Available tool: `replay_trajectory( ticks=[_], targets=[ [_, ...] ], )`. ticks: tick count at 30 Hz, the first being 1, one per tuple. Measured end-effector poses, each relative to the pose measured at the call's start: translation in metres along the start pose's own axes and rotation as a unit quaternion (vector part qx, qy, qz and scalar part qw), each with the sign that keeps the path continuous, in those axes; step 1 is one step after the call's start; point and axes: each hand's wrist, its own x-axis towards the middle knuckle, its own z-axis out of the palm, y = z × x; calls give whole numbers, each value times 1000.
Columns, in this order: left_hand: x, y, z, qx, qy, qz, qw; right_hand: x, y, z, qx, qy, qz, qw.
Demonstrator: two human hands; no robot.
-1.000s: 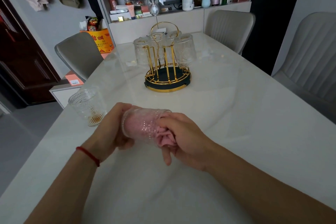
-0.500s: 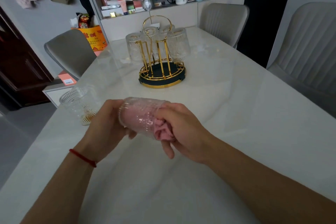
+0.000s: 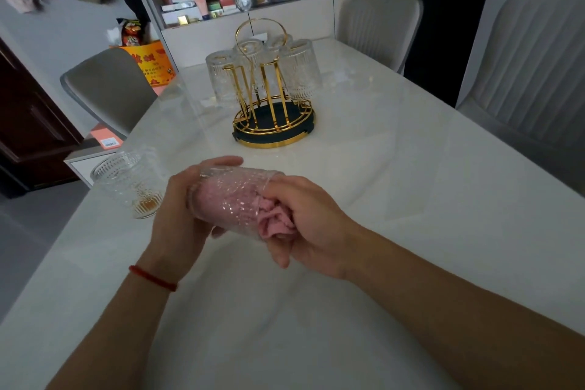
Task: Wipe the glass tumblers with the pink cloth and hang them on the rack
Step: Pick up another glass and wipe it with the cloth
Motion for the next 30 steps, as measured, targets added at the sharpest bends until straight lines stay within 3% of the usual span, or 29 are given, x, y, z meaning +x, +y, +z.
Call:
replay_trajectory(
  ticks=[3, 5, 7, 9, 11, 13, 15, 17, 19, 21, 22, 24, 27, 30],
  targets=[
    [0, 9, -8, 38, -22, -175, 984, -1, -4, -4, -175, -22, -16, 984],
    [-3, 6, -3, 43, 14, -195, 980, -1, -2, -3, -235, -27, -24, 971],
    [-5, 1, 7, 12, 75, -158, 985, 1, 2, -3, -187, -4, -20, 982],
    [-9, 0, 18, 14, 109, -74, 991, 6, 8, -7, -44, 23, 12, 999],
    [-12, 1, 23, 63, 133, 26, 989, 13, 13, -12, 110, -12, 42, 993],
    [-14, 3, 21, 88, 120, 83, 985, 16, 13, -17, 161, -48, 47, 985],
    [-11, 7, 13, 32, 47, 49, 997, 15, 8, -21, 82, -54, 21, 995],
    [-6, 11, 3, -20, -28, -66, 997, 9, 2, -21, -75, -31, -19, 997],
    [-5, 9, -1, 22, -14, -166, 986, 6, 2, -19, -220, -16, -51, 974],
    [-5, 3, 3, 10, 37, -187, 982, 6, 5, -16, -268, -3, -53, 962],
    [-6, 0, 6, -5, 61, -166, 984, 7, 9, -17, -243, 8, -41, 969],
    [-9, -4, 10, 3, 76, -74, 994, 10, 12, -20, -89, 7, 10, 996],
    [-9, -2, 12, 59, 59, 56, 995, 16, 17, -24, 168, -66, 66, 981],
    [-3, 3, 5, 4, -7, 34, 999, 15, 9, -27, 100, -67, 32, 992]
  ],
)
